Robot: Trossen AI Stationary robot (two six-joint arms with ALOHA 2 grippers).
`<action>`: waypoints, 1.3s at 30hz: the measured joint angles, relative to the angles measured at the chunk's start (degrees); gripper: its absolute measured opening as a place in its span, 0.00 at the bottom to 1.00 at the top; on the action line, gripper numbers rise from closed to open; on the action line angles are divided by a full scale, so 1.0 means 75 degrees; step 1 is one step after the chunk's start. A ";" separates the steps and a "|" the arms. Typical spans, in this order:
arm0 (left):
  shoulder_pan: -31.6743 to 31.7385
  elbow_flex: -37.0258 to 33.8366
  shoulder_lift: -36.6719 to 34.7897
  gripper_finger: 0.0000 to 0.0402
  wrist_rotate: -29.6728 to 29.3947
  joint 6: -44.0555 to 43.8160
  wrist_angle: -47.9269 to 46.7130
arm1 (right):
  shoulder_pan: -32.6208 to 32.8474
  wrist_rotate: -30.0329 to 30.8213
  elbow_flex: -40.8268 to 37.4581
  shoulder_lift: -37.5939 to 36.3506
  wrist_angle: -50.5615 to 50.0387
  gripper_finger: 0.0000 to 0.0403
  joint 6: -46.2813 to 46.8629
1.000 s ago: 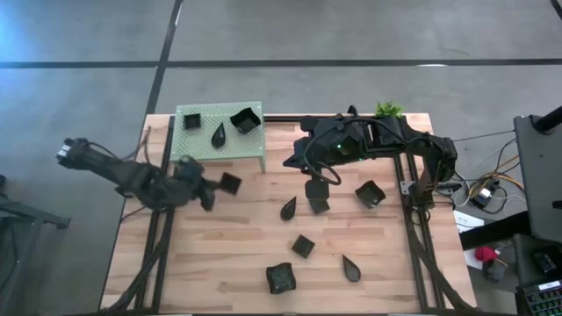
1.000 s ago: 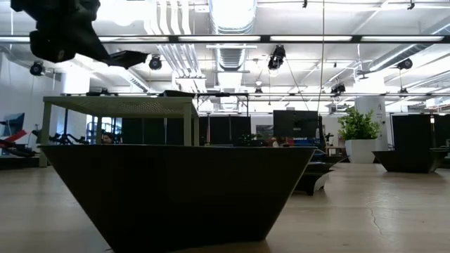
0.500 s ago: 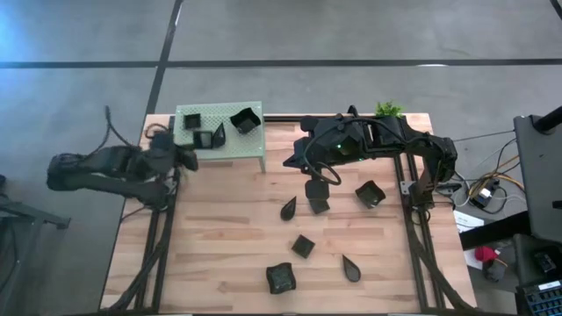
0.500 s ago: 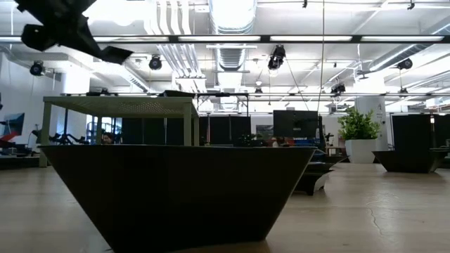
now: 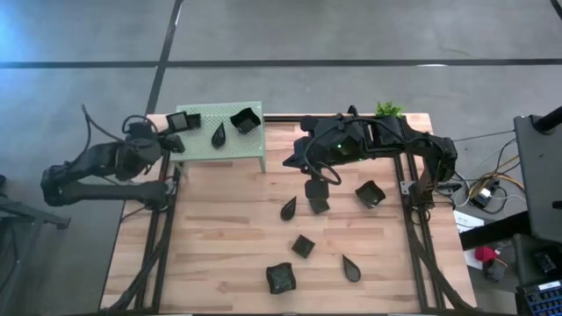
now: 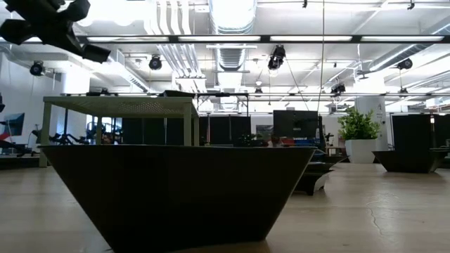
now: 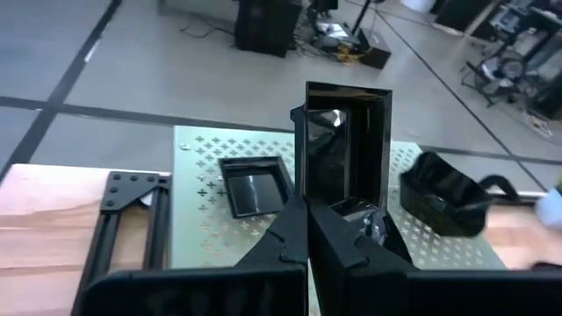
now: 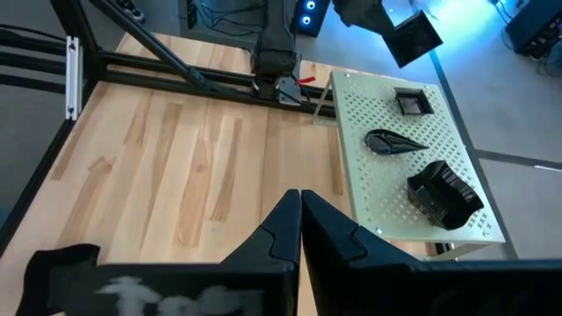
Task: Pick & Place Mini shaped plates
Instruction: Stack the black square plate on top of the black square plate on the shelf
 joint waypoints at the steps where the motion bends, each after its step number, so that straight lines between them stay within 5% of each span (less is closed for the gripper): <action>1: 0.0067 0.0000 0.0027 0.00 0.0004 0.0000 0.0000 | 0.0000 0.0000 0.0000 0.0000 0.0016 0.02 0.0000; 17: 0.0863 -0.0265 0.1027 0.00 0.0000 -0.0099 0.0201 | 0.0000 -0.0003 -0.0003 0.0000 0.0137 0.02 -0.0003; 39: 0.4837 0.0277 0.1579 0.00 0.4568 0.2454 0.1452 | 0.0000 -0.0003 0.0000 0.0000 0.0149 0.02 0.0055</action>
